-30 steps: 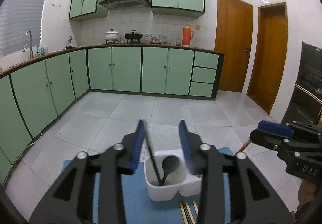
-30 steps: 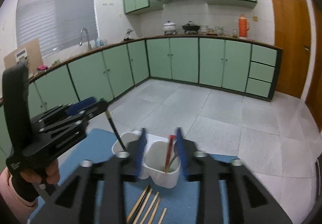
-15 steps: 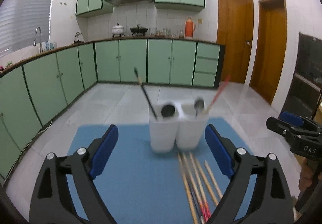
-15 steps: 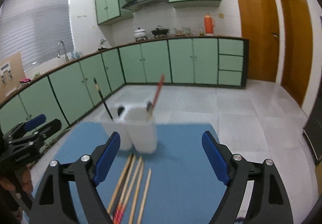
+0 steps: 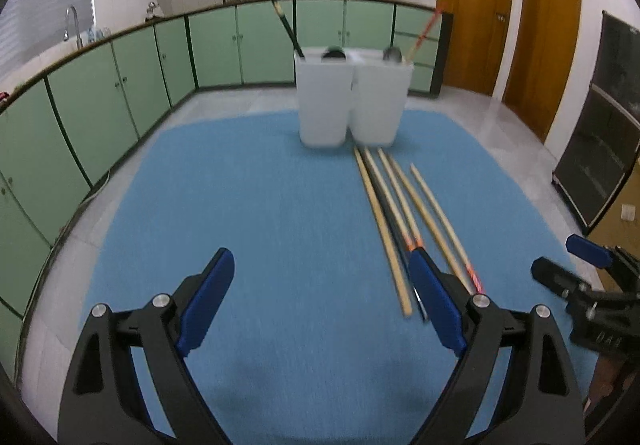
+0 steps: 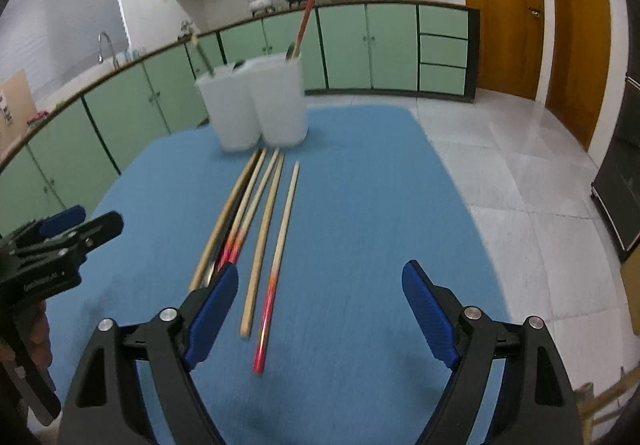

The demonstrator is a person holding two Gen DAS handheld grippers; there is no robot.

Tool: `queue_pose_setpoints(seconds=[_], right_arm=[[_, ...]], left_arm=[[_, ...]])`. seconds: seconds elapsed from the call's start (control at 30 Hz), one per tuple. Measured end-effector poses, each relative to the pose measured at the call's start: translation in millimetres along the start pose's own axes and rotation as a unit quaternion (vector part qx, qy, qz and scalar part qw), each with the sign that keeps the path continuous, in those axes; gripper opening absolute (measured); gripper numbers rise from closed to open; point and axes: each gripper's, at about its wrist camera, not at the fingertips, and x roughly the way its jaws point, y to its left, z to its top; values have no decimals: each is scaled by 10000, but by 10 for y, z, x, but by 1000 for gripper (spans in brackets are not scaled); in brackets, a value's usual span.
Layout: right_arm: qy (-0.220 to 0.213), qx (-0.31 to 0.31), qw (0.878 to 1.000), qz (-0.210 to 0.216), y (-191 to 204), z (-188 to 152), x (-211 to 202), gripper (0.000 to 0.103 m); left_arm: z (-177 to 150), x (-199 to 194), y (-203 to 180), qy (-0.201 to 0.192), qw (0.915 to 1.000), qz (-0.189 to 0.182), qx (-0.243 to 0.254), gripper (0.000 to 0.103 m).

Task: Organize utensils
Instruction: 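Move both open tools back down to the remaining chopsticks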

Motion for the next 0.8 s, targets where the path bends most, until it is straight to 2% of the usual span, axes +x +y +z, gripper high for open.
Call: queue_pose_setpoints(seconds=[0.17,0.3,0.5,0.8], right_arm=[[178,-229,9996,73,202,-301,18,67],[308,-223,9992,155,250,-388,67,52],[406,-159,9989,169,257,-492,125,38],[372,-261,9990,14,295,-521,180,25]], left_arm=[[-225,10,-50,198,9998,6,10,86],[-340,31,-68,319,9995,12,10,86],[-427,47,-66,407,9992,18,-28,86],[-409,76,-79,441,9990,-47,-103,86]])
